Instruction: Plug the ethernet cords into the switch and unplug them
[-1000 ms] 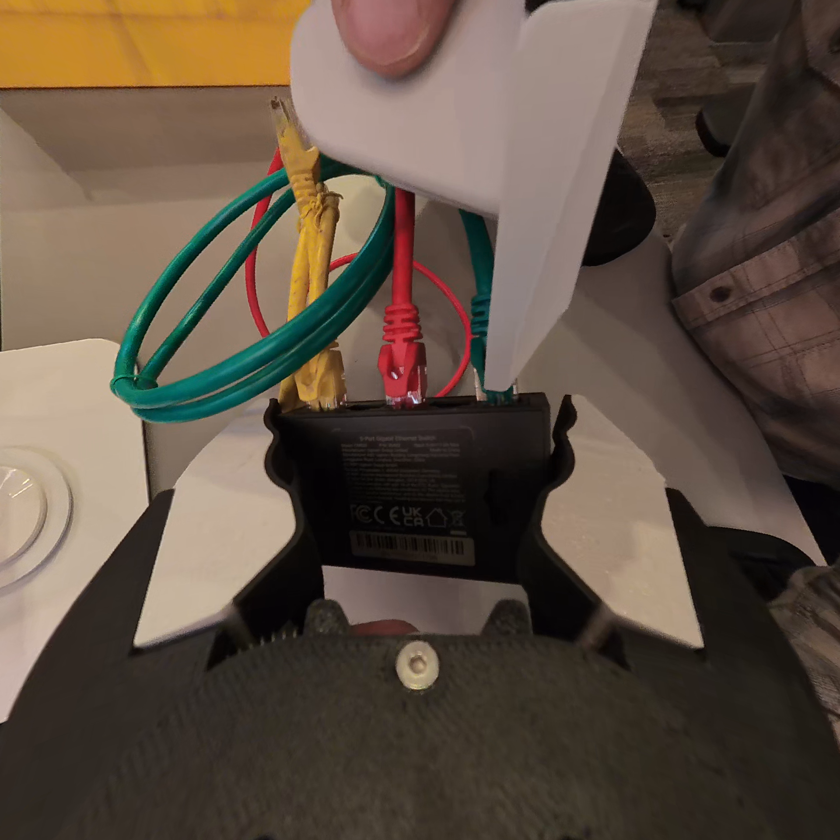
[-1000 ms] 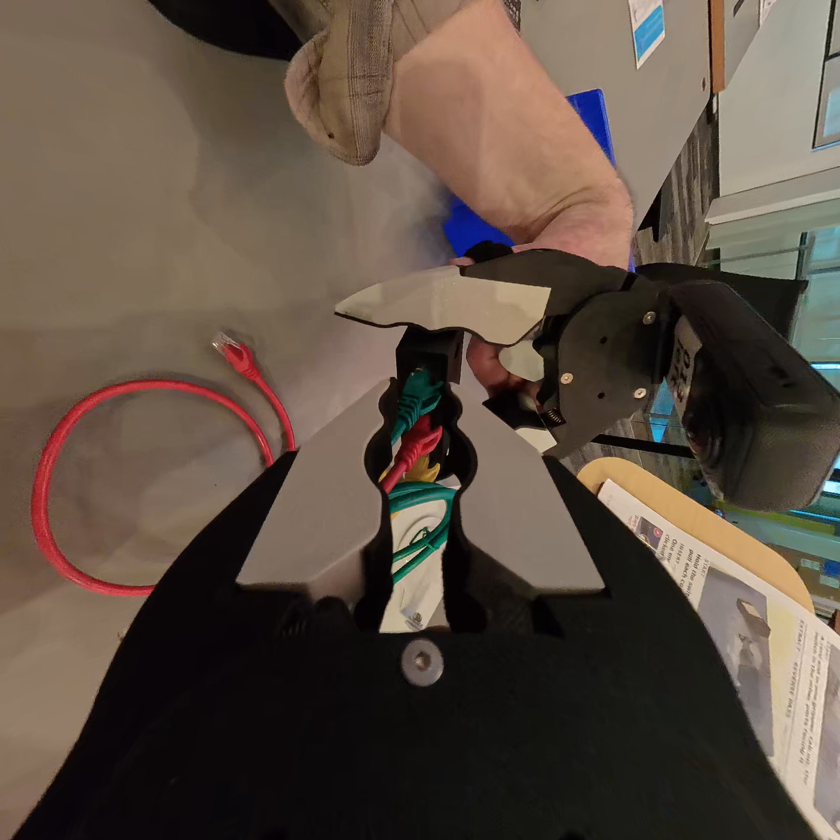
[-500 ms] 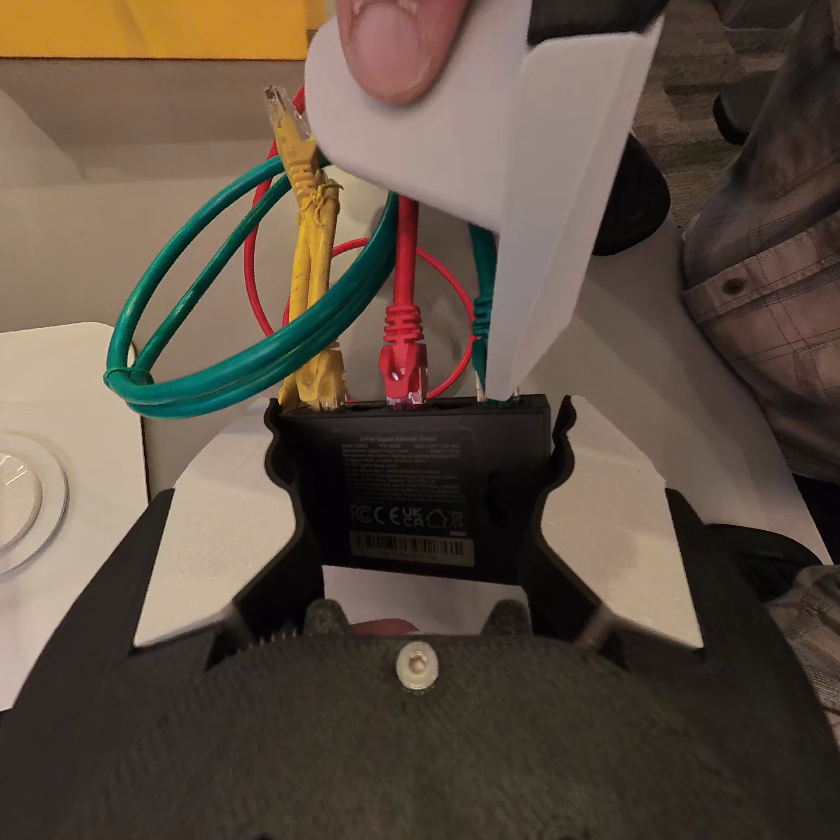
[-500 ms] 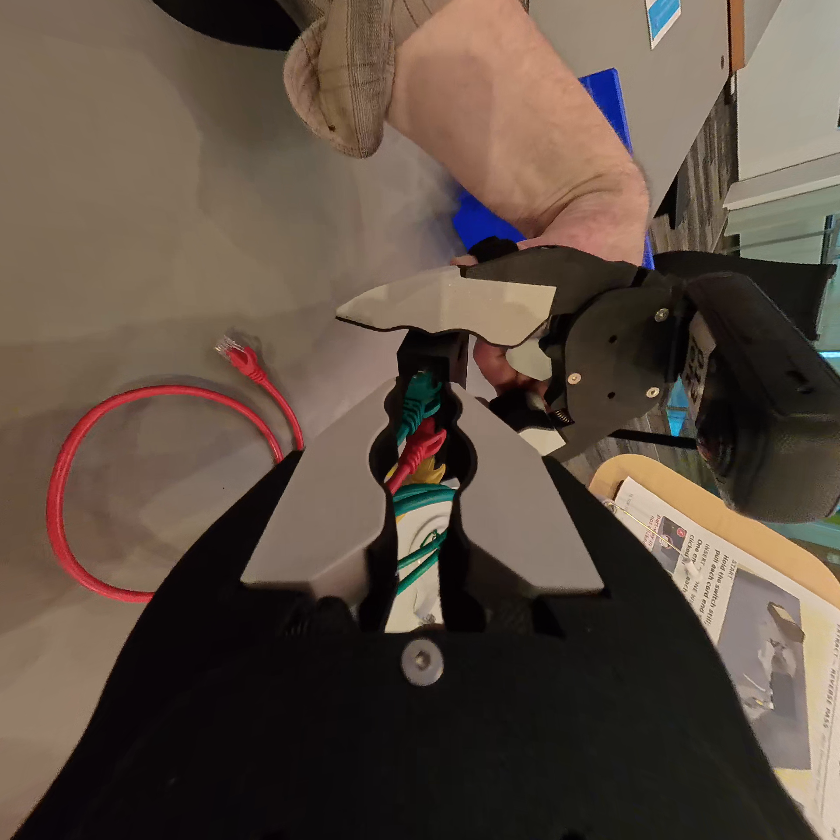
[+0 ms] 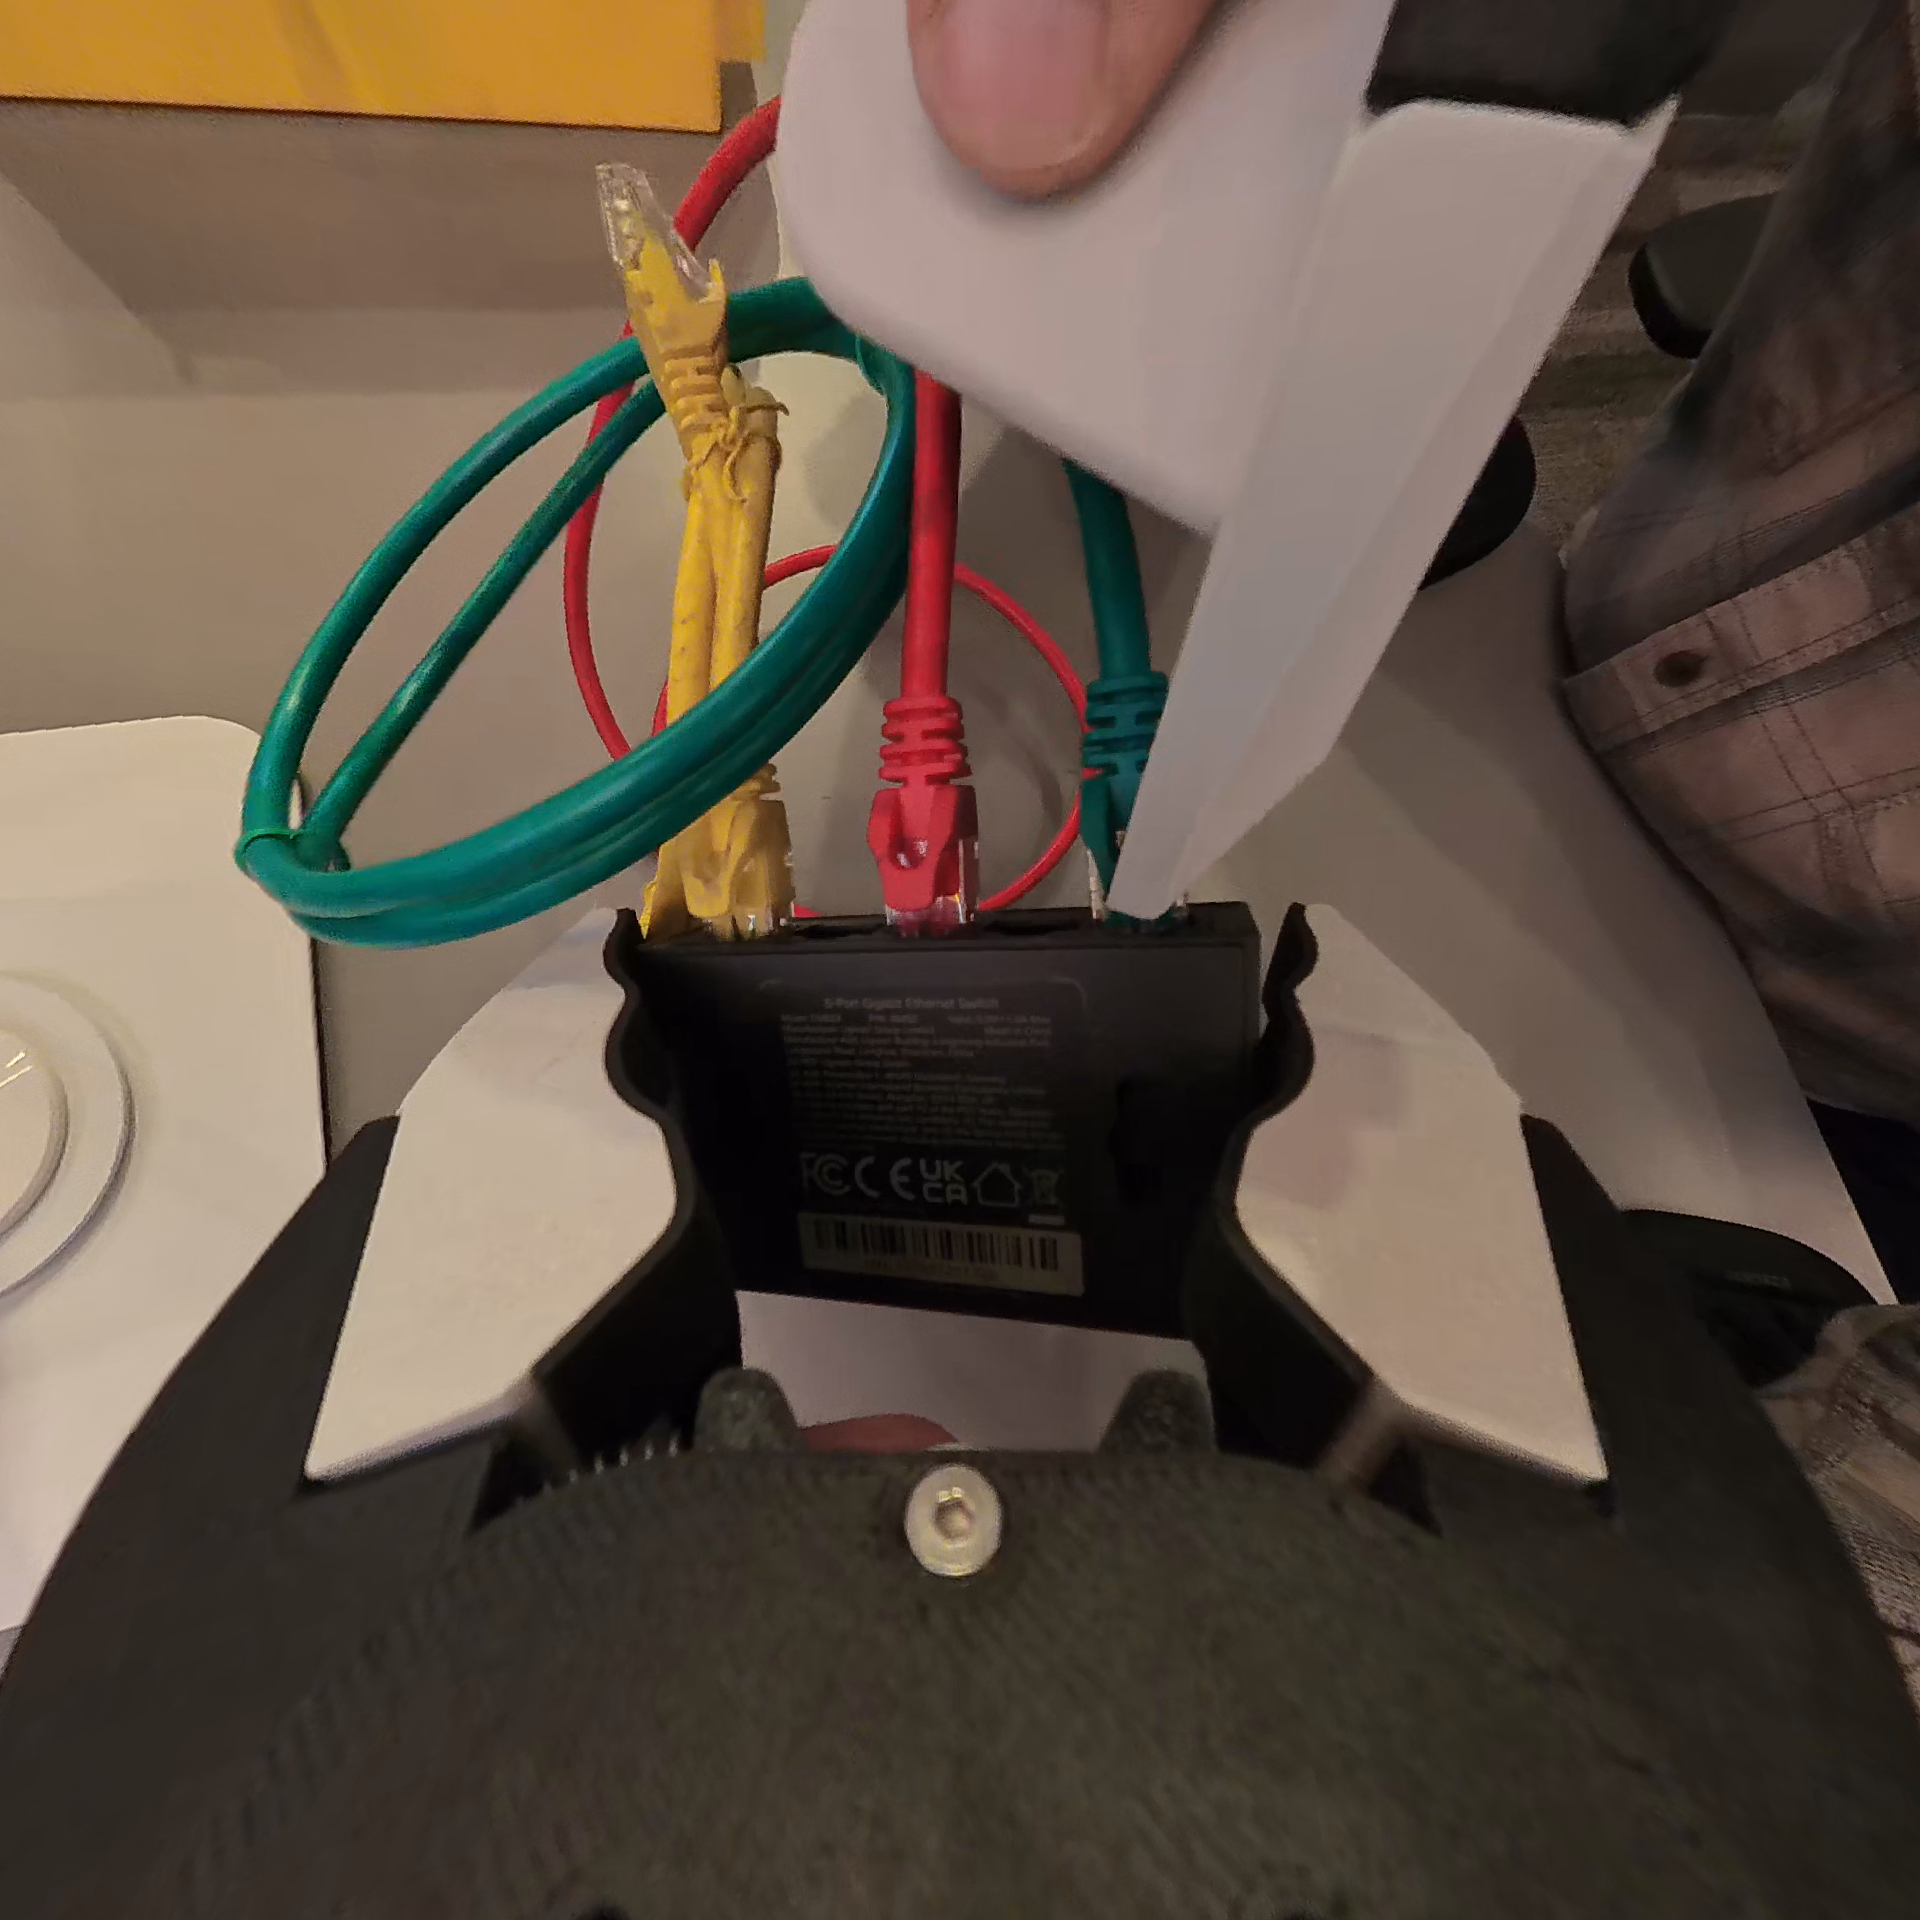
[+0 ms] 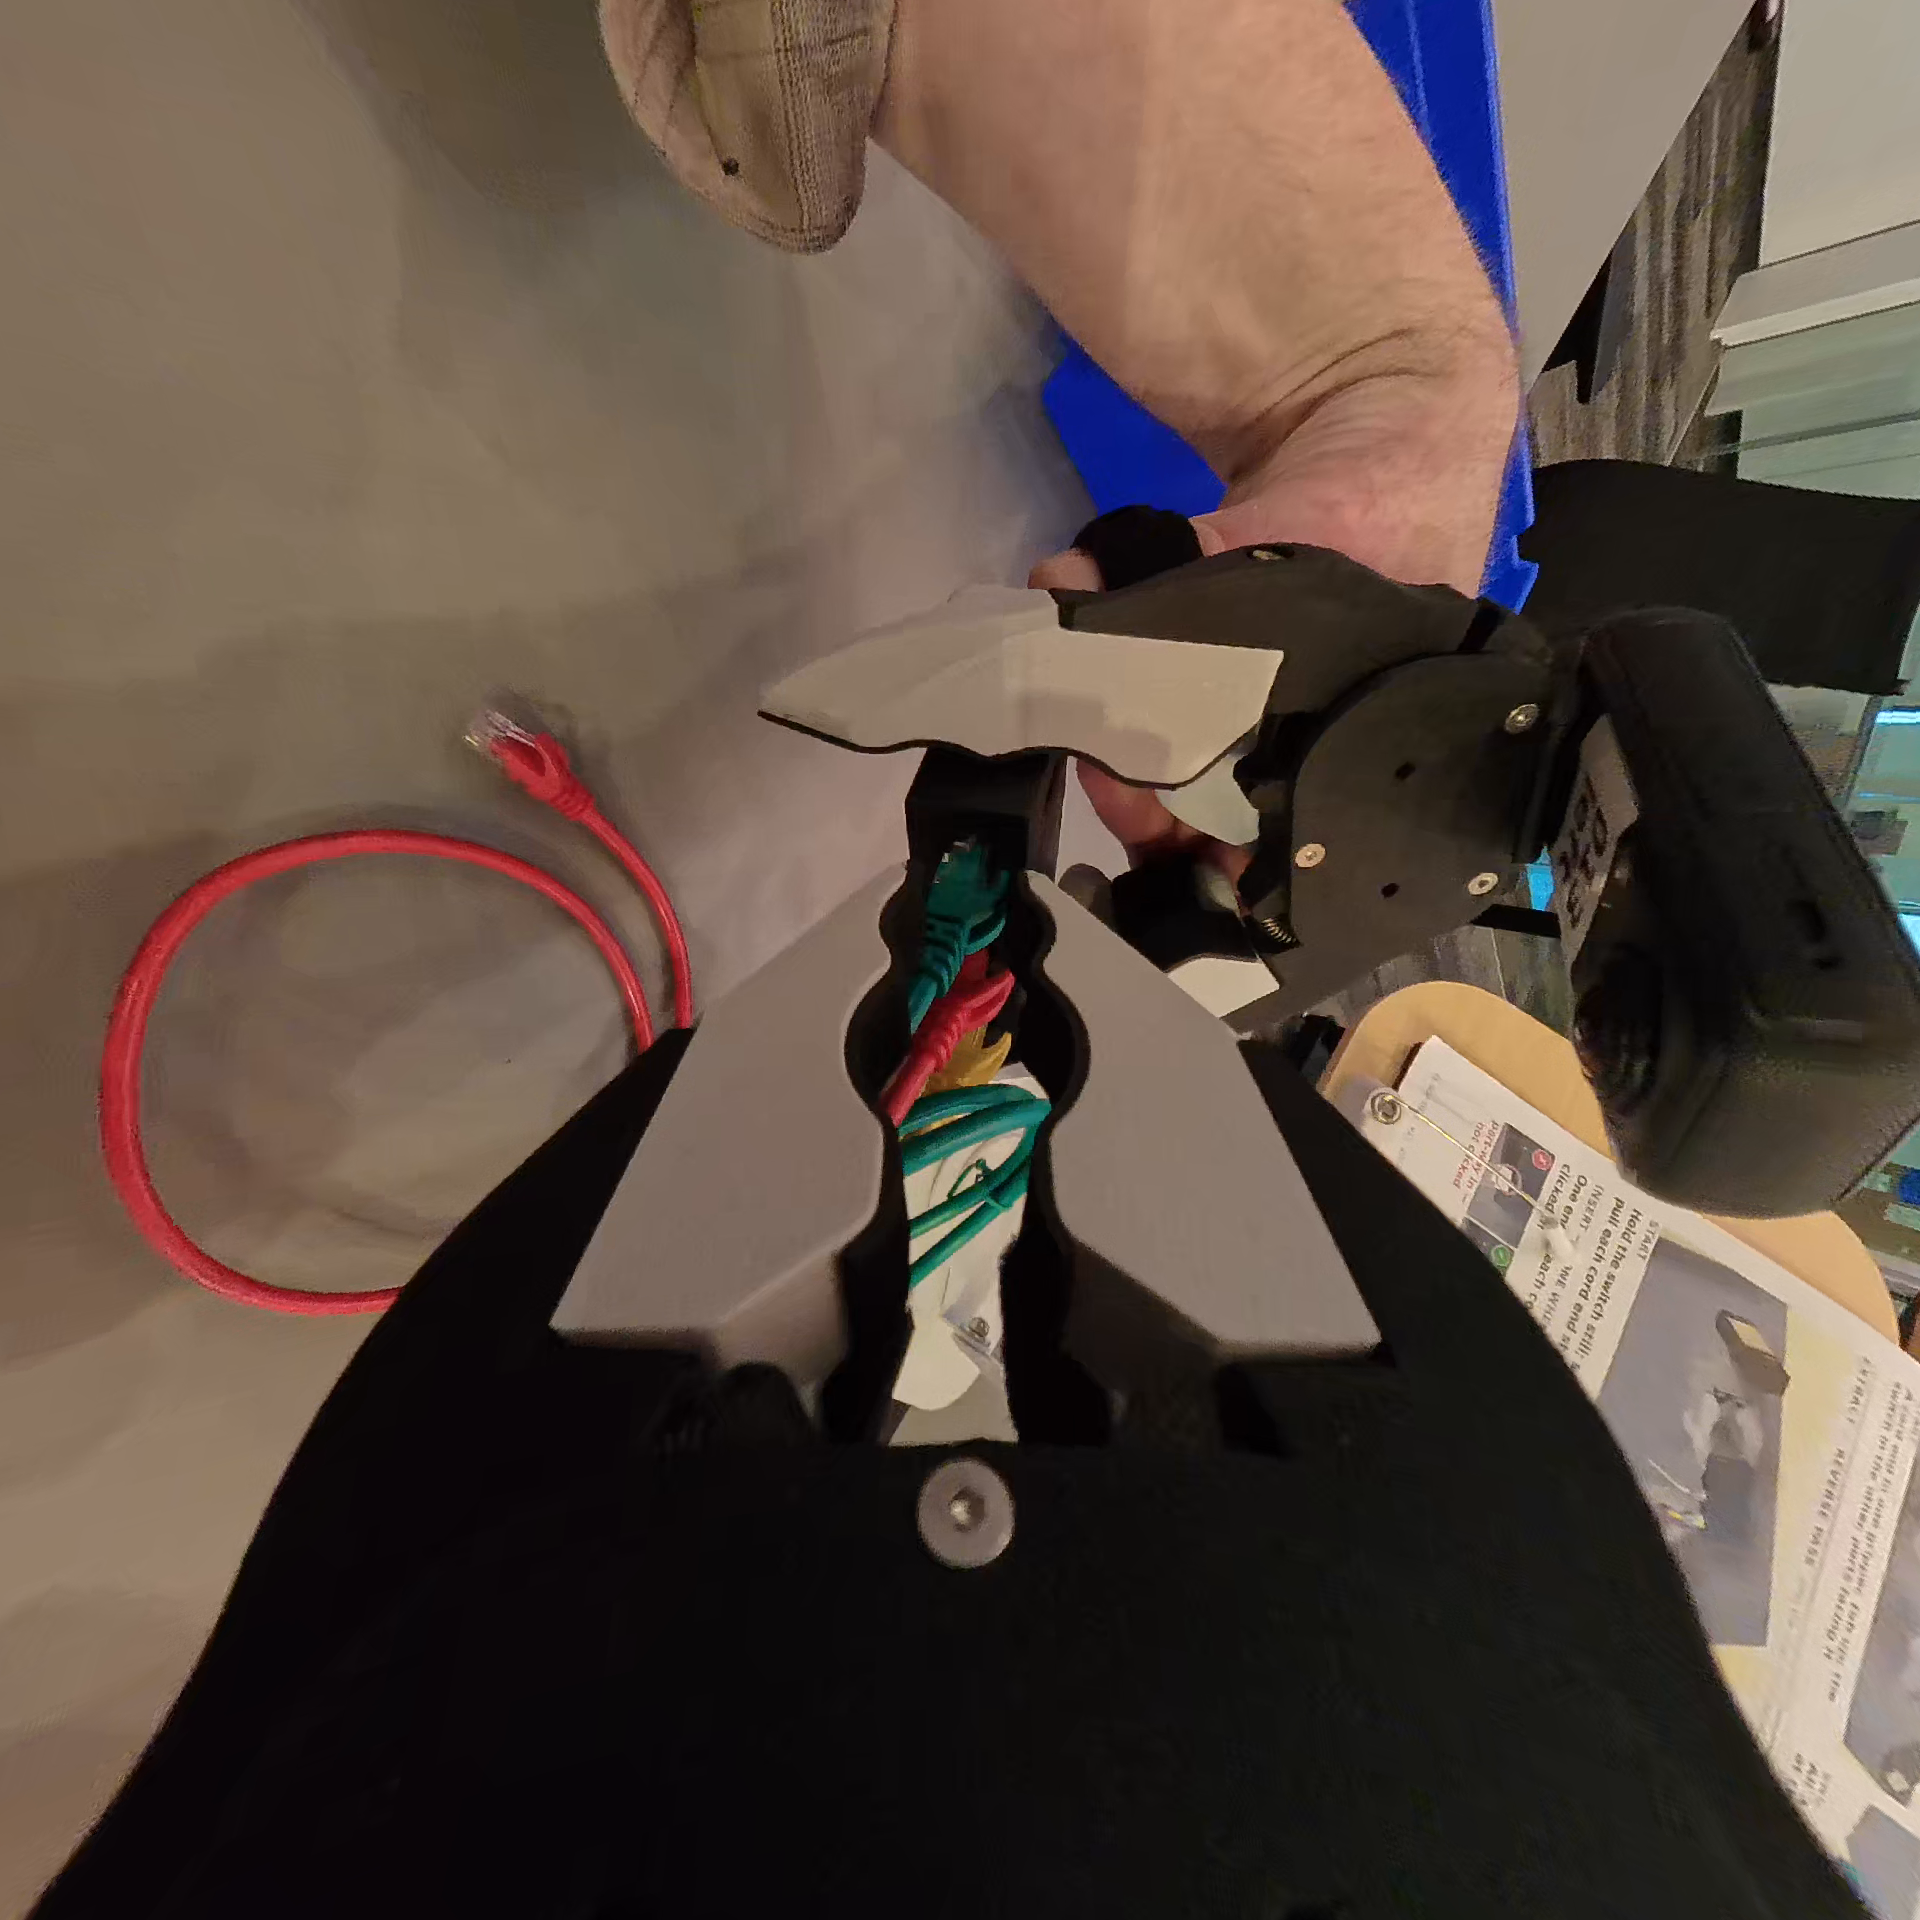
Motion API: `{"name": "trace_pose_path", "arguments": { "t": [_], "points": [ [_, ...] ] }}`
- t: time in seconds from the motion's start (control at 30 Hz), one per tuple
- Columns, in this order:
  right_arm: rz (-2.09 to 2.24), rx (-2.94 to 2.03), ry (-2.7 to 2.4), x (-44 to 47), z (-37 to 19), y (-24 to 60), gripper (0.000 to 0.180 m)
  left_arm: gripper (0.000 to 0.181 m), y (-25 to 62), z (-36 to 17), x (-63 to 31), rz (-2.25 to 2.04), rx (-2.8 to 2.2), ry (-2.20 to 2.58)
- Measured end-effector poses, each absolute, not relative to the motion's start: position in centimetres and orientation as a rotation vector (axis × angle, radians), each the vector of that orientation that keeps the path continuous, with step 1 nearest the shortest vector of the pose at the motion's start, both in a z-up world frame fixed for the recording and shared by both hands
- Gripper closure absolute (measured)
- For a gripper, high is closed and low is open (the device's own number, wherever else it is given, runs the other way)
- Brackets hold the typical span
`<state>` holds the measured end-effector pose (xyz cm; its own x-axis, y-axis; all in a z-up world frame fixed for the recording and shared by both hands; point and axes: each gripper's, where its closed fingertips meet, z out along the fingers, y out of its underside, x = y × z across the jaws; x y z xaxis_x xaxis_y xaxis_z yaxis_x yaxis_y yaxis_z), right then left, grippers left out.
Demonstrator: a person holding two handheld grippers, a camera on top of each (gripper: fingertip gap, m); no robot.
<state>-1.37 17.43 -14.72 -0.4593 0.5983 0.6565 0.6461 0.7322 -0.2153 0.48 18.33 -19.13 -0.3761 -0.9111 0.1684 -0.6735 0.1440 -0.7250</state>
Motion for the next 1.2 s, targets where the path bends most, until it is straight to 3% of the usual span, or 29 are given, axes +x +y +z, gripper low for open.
{"name": "trace_pose_path", "arguments": {
  "t": [1.2],
  "points": [
    [-0.314, -1.038, -2.181, 0.9, -15.0, 17.9, 0.17, 0.069, 20.4, -19.9, 0.8, -1.202, -1.575, 1.964]
  ]
}}
